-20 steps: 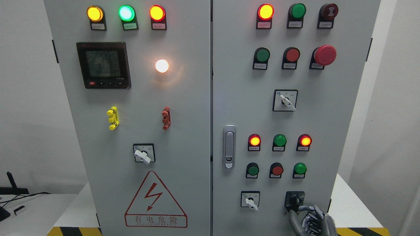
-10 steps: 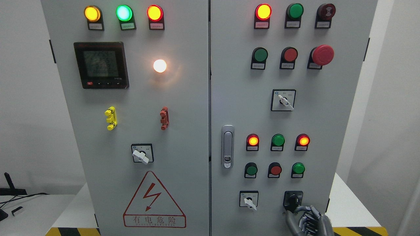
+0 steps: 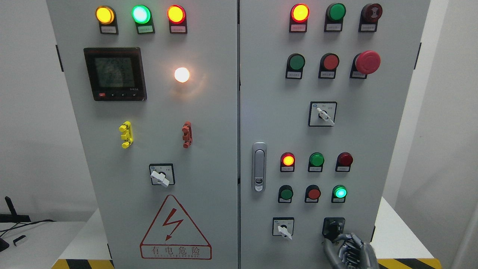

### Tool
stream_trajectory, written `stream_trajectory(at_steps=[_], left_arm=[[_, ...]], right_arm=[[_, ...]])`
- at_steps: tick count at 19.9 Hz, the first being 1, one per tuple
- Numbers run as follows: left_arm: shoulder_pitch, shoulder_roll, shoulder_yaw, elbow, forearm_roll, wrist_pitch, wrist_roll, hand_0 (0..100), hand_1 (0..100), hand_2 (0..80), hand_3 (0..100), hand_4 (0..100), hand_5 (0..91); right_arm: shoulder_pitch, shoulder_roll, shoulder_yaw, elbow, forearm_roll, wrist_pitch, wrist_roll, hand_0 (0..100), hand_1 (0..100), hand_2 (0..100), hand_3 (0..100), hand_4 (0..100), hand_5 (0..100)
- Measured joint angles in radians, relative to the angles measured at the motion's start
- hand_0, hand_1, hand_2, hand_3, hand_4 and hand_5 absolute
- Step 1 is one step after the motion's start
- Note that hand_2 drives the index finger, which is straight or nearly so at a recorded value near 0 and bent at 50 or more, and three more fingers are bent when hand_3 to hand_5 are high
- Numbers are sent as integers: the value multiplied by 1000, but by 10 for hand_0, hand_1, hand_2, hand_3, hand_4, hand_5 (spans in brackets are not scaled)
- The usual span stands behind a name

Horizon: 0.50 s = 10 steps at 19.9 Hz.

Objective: Trip black knob to open circuit
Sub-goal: 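Twist the black knob with the right hand to switch it, then keep the right hand on the turned black knob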

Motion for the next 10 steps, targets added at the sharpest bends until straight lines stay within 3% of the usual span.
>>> stream_trajectory(at_steps=[10], left_arm=[[0,0,0,0,0,0,0,120,389,0,0,0,0]], right_arm=[[-10,1,1,4,0,1,0,388,708,529,932,1000,1000]])
